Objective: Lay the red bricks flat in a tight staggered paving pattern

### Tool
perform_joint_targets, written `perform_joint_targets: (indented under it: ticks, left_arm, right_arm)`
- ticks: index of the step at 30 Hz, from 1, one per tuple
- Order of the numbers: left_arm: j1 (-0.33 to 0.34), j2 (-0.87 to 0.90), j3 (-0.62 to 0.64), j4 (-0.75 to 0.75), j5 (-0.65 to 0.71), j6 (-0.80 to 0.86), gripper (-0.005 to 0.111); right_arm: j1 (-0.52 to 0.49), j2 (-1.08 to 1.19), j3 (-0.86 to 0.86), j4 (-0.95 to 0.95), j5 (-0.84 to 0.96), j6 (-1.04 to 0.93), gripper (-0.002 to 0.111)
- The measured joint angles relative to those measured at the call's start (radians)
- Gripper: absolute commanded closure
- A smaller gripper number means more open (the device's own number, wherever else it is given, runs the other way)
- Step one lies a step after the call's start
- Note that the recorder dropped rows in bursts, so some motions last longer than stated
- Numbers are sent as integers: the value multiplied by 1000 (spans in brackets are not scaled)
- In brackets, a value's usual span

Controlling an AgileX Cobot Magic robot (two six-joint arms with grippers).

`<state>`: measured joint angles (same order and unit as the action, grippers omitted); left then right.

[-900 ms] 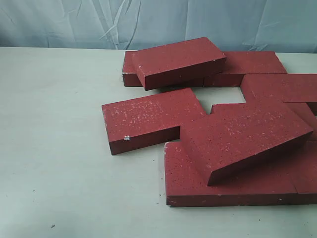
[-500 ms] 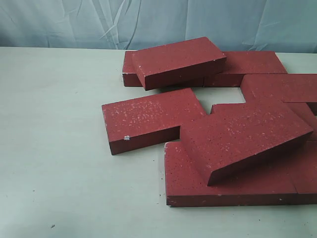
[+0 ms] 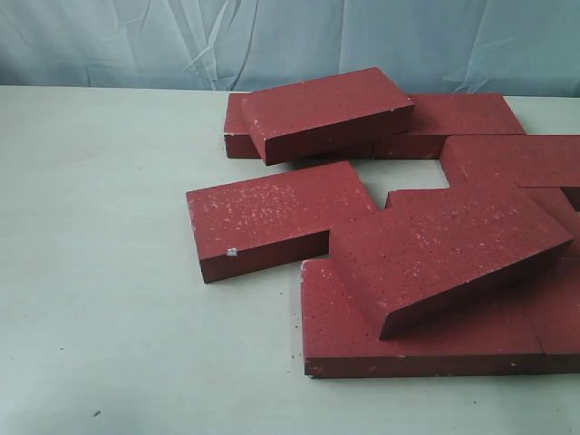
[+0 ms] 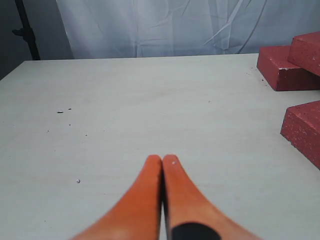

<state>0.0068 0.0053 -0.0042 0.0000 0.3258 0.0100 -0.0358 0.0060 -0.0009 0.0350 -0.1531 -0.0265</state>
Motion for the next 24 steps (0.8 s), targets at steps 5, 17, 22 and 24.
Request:
perform_joint_targets:
  ticks: [5,17,22,24]
  left_arm:
    - [0,0,0,0,0,0,107]
    - [0,0,0,0,0,0,107]
    - [0,0,0,0,0,0,107]
    - [0,0,0,0,0,0,107]
  right_arm:
    - [0,0,0,0,0,0,109]
    - [0,0,0,0,-26,0,109]
    - [0,0,0,0,-48,0,109]
    - [0,0,0,0,-48,0,109]
